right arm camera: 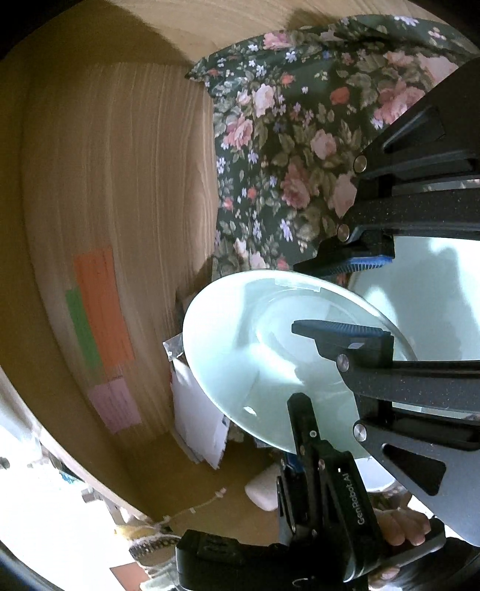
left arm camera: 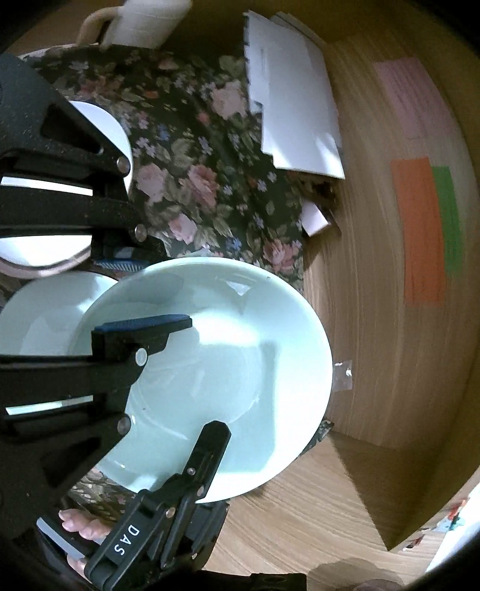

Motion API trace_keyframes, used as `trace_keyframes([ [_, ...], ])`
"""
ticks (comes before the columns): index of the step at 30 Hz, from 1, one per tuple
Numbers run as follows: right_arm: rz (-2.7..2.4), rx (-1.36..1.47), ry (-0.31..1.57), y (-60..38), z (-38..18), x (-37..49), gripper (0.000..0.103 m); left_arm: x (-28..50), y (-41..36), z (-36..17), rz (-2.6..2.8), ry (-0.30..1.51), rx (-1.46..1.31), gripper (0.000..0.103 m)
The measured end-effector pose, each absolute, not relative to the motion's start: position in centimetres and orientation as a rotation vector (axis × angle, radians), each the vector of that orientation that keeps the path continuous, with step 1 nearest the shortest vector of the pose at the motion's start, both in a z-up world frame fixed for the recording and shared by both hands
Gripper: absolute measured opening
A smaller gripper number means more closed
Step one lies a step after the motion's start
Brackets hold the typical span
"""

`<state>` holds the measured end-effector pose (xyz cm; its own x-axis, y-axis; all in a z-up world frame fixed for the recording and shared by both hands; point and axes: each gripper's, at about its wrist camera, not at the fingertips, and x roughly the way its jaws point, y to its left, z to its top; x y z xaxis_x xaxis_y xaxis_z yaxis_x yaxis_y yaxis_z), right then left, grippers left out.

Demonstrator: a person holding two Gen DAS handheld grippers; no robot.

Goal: Organize plates and bowls
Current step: 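Lift the mint green bowl with both grippers and carry it over the white bowl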

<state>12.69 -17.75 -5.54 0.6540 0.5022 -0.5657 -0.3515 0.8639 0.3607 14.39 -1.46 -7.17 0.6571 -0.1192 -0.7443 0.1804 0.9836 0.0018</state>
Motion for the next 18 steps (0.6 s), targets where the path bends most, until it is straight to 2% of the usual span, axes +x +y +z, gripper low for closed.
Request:
trace_keyframes([
  [18,0.637,0.181,0.716,-11.3,-5.6,10.5,0.022,8.5,4.6,-7.6,-0.053,0.802,0.001,0.021],
])
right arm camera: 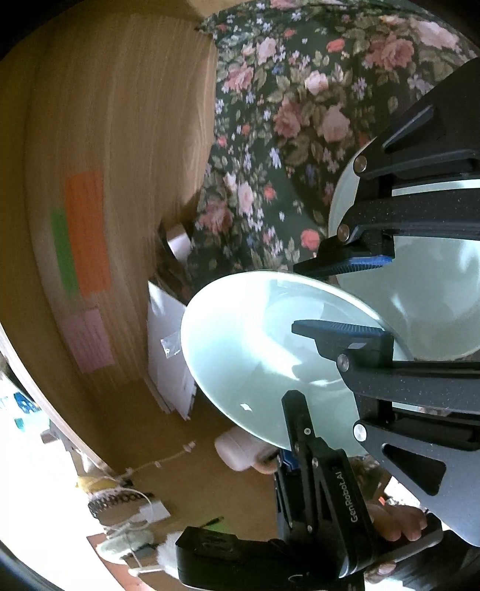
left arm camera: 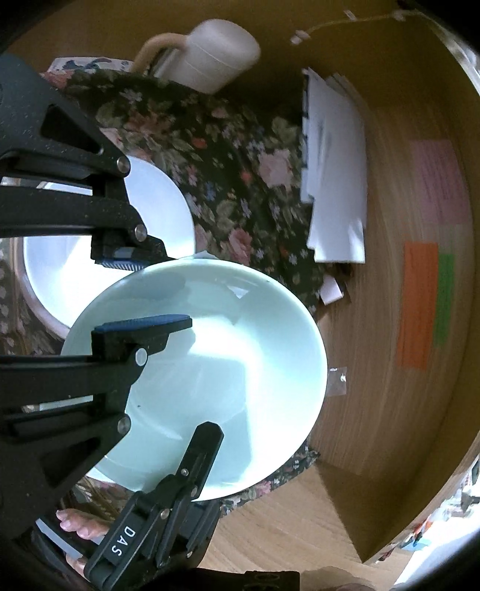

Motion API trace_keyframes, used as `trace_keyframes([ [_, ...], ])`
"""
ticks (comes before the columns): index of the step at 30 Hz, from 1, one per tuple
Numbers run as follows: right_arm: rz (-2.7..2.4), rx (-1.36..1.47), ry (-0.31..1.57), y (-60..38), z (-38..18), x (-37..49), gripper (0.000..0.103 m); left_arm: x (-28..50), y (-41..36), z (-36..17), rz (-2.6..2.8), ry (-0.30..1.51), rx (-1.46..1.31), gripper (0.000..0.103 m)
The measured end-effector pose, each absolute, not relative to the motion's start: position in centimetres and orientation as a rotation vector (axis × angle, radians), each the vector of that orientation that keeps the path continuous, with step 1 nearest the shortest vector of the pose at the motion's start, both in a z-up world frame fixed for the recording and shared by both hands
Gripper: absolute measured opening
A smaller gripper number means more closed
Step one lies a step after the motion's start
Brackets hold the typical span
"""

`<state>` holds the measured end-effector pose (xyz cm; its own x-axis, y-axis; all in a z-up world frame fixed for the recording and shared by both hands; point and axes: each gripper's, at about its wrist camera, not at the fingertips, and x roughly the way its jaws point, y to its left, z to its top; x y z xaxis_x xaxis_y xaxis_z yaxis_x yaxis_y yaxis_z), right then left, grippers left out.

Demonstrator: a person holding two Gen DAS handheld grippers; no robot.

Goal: Organize plates and bowls
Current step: 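Lift the mint green bowl with both grippers and carry it over the white bowl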

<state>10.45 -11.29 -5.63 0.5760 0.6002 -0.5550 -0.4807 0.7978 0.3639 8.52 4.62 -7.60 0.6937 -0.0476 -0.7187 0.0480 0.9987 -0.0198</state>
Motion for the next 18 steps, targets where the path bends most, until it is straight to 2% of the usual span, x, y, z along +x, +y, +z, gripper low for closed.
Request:
trace_keyframes([
  [18,0.744,0.144,0.814,-4.9,-8.2,10.7,0.022,6.2,10.8,-10.2,0.031,0.84,-0.07,0.021],
])
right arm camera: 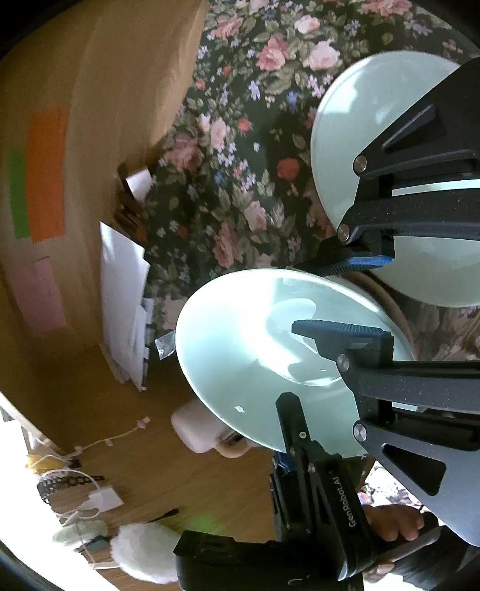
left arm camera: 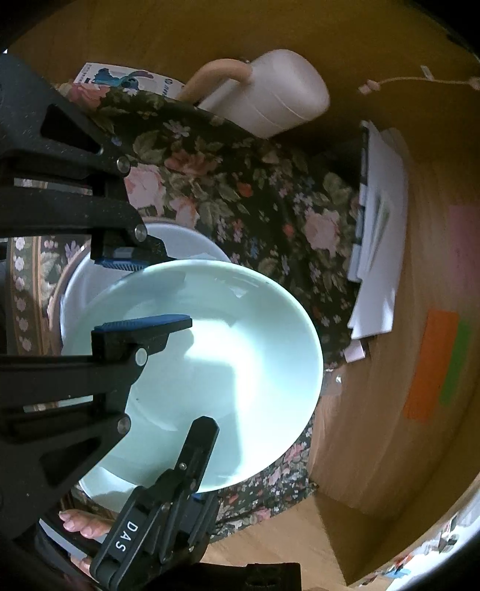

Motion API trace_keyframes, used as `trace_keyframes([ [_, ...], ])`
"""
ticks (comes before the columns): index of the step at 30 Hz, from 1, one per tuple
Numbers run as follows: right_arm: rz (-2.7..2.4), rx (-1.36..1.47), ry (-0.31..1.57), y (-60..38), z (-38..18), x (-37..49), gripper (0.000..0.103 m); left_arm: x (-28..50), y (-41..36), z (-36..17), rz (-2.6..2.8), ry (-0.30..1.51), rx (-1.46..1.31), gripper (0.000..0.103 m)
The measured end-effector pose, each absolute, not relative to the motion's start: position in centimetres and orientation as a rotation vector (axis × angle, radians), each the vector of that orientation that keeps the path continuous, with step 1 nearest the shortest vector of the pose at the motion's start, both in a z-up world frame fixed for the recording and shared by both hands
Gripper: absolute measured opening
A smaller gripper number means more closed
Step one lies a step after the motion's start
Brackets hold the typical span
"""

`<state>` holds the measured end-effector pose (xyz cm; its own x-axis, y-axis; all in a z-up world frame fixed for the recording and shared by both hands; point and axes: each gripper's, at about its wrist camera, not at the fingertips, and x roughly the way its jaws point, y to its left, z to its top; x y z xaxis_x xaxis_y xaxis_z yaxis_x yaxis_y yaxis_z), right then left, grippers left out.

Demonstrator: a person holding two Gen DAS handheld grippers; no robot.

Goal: Organize plates and bowls
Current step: 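Lift the mint green bowl with both grippers and carry it over the white bowl, then lower the mint green bowl into the white bowl and open both grippers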

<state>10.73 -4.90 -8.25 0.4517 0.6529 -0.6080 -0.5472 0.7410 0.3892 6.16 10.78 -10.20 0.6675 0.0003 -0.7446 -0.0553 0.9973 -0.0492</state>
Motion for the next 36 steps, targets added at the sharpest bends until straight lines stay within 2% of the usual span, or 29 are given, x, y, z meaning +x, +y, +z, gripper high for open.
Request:
trace_keyframes([
  [16,0.732,0.088,0.851,-3.8,-9.3,11.1,0.022,6.9,12.7,-12.6,0.035,0.899,-0.079,0.021],
  [26,0.721,0.085,0.828,-4.2,-9.0,11.0,0.022,7.7,11.2,-12.4,0.089,0.848,0.04,0.021],
  [29,0.732,0.087,0.837,-4.0,-9.6,11.1,0.022,7.7,10.5,-12.2,0.118,0.816,0.108,0.027],
  [33,0.751,0.075,0.818,-3.8,-9.6,10.6,0.021,7.5,9.2,-11.8,0.19,0.744,0.225,0.04],
  [36,0.741,0.05,0.792,-3.8,-9.2,10.3,0.021,7.4,8.8,-11.3,0.176,0.724,0.237,0.042],
])
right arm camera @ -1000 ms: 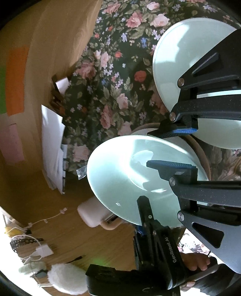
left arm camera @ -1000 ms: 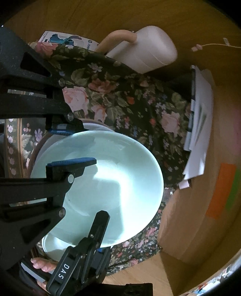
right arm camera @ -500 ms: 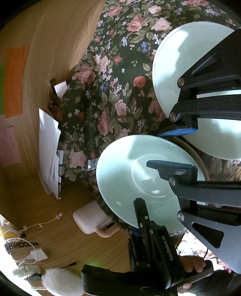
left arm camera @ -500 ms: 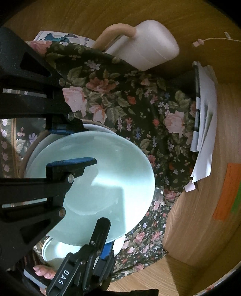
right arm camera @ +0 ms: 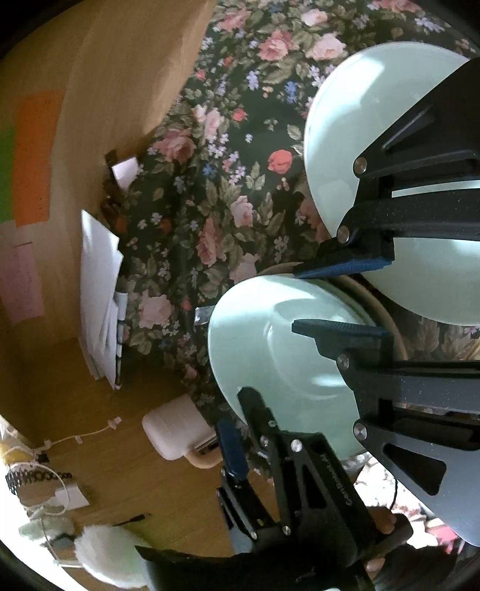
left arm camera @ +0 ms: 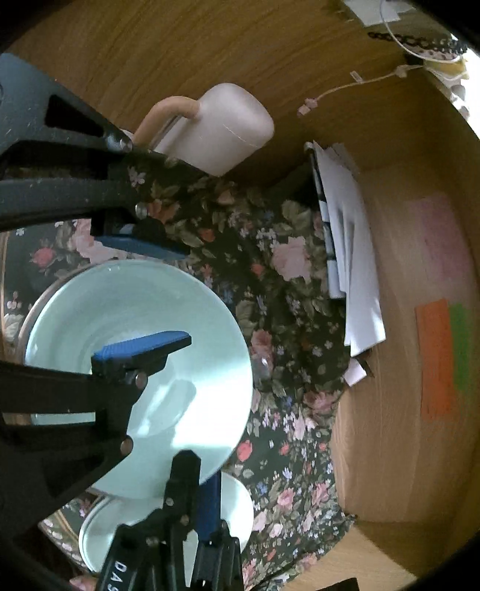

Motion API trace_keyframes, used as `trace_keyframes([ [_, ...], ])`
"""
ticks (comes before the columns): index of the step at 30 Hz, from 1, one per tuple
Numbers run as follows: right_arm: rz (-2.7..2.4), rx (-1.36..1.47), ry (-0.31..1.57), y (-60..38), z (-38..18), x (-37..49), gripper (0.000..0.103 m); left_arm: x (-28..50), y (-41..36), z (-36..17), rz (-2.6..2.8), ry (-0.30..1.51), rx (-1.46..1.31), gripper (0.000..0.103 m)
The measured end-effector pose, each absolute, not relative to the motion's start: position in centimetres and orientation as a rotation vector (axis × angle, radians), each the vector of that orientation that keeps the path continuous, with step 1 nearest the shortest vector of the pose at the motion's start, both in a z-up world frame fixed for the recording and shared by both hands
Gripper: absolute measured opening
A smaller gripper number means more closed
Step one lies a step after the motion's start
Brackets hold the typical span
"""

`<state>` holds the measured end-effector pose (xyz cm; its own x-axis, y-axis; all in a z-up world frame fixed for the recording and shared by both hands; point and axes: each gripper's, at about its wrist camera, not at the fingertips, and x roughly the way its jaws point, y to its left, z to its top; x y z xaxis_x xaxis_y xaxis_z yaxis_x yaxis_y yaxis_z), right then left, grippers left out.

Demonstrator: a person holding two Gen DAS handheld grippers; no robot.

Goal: Organize plates and bowls
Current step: 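Lower the mint green bowl into the white bowl and open both grippers, then grip the rim of the nested bowl stack with both grippers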

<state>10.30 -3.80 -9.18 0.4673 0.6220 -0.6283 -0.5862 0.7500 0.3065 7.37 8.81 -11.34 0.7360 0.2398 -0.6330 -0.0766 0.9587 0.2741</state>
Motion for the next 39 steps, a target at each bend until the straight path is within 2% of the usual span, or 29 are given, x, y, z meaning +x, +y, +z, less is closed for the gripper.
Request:
trace_keyframes([
  [8,0.744,0.07,0.798,-5.0,-9.0,10.4,0.021,7.4,9.3,-10.9,0.164,0.749,0.166,0.047],
  [11,0.745,0.07,0.8,-5.1,-8.9,10.4,0.023,7.0,9.8,-10.6,0.162,0.749,0.136,0.053],
  [19,0.734,0.055,0.804,-5.4,-8.8,10.4,0.045,5.6,11.5,-10.2,0.152,0.757,0.053,0.066],
  [21,0.731,0.047,0.809,-5.2,-8.8,10.4,0.047,5.3,12.1,-10.5,0.146,0.771,0.029,0.068],
  [39,0.765,-0.006,0.935,-2.6,-10.9,11.7,0.048,5.2,14.1,-13.9,0.025,0.884,-0.144,0.068],
])
